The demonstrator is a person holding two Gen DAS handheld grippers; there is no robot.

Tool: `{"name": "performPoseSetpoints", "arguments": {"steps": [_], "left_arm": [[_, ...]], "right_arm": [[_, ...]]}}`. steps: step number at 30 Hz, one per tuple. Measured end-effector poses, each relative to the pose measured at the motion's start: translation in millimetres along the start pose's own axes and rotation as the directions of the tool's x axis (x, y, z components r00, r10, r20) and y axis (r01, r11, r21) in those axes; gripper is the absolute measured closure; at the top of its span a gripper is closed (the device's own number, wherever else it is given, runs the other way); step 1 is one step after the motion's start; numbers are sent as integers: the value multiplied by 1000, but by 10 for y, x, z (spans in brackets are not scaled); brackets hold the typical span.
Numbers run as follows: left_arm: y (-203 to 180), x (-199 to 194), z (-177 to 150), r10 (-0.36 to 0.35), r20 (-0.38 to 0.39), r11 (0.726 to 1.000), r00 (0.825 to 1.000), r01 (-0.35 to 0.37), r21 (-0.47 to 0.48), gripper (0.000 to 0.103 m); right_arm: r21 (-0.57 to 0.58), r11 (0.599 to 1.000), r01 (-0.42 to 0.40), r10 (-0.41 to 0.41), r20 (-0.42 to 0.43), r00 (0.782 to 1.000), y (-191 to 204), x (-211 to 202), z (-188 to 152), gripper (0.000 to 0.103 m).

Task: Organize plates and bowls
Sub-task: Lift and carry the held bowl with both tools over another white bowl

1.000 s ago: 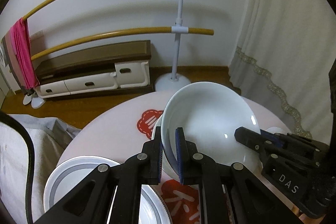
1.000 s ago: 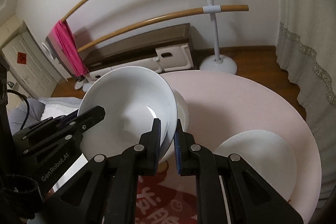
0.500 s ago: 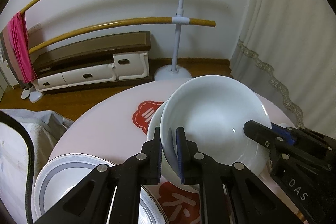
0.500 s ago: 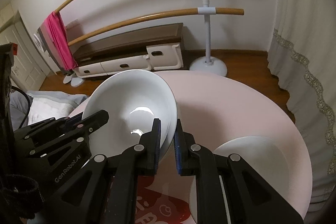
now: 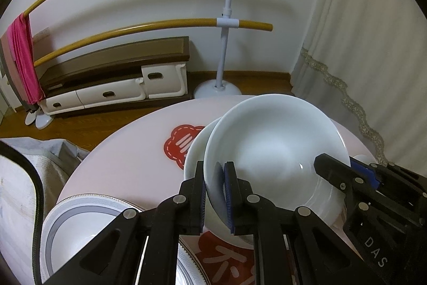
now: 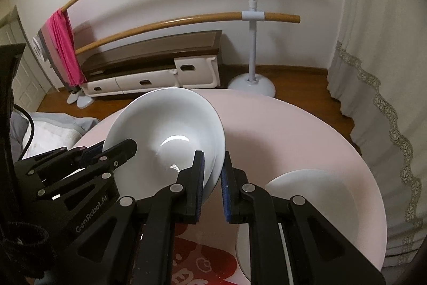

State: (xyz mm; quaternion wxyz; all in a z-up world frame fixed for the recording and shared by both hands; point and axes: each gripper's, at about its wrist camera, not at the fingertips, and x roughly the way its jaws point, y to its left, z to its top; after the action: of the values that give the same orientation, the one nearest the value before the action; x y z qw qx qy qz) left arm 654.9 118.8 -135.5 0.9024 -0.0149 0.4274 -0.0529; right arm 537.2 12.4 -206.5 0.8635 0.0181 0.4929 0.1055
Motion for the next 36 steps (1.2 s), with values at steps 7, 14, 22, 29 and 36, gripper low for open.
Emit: {"name": "performPoseSetpoints", "arguments": {"steps": [7,14,22,29,36], "left_arm": [[54,33,20,-9,-13,1000,1000,9,-24,94],[53,12,32,-11,2,1000,1000,11,-21,94],[90,17,-11,-10,-7,999,1000,10,-32,94],[90,-9,19,-8,-11,999,1000,7,-38,93],[60,-23,65,-6,-19,999,1000,5,-42,91]], "right_arm": [[76,996,-50,51,-15,999,-123,28,40,90],[131,985,-112,115,-13,993,-229,18,134,90],[134,989,-61,64,-17,998,-252,44,131,90],[158,981,-109,122,-74,990,-301,188,124,88],[199,967,-161,183,-100,978,-352,306,92,90]]}}
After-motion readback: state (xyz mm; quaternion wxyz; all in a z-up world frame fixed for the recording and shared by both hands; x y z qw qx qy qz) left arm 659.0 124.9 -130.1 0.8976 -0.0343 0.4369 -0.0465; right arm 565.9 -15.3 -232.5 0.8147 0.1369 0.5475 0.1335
